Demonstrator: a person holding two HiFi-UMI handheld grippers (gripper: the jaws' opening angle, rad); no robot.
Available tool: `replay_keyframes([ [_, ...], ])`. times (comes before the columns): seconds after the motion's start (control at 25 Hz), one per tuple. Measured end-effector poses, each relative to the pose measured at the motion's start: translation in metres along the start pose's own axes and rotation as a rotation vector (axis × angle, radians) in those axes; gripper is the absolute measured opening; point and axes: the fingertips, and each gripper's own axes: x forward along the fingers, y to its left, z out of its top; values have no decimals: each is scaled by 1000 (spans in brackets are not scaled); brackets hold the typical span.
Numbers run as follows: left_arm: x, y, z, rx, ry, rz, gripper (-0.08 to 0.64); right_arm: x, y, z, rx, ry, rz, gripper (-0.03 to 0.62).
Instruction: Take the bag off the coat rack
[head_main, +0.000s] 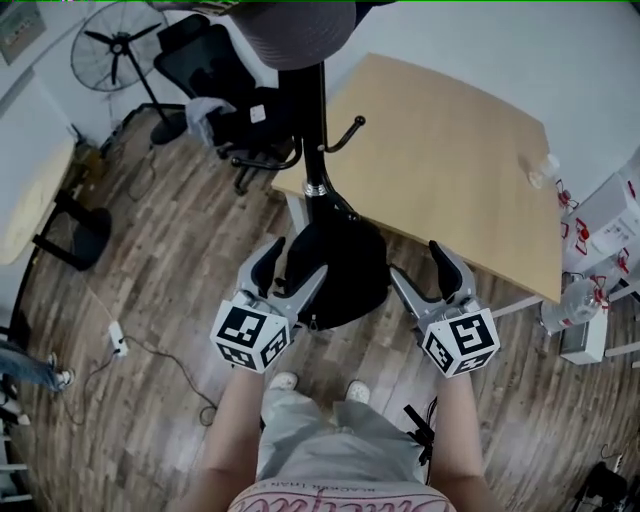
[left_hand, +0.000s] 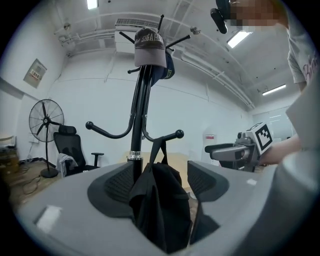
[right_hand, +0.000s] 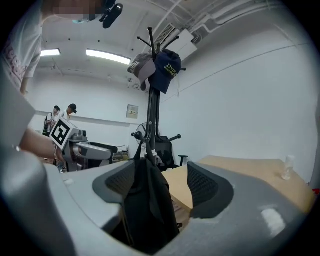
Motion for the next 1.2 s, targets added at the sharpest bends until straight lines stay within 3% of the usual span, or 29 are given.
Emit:
replay_keyframes([
  [0.6, -1, 7, -76, -70, 120, 165, 332, 38, 14, -67, -31, 119, 198, 327],
  [0.8, -3, 11, -98, -104, 132, 213, 328, 50, 14, -91, -29, 155, 202, 327],
  [1.2, 7, 19, -135, -89, 211, 213, 318, 80, 1, -132, -48, 242, 168, 327],
])
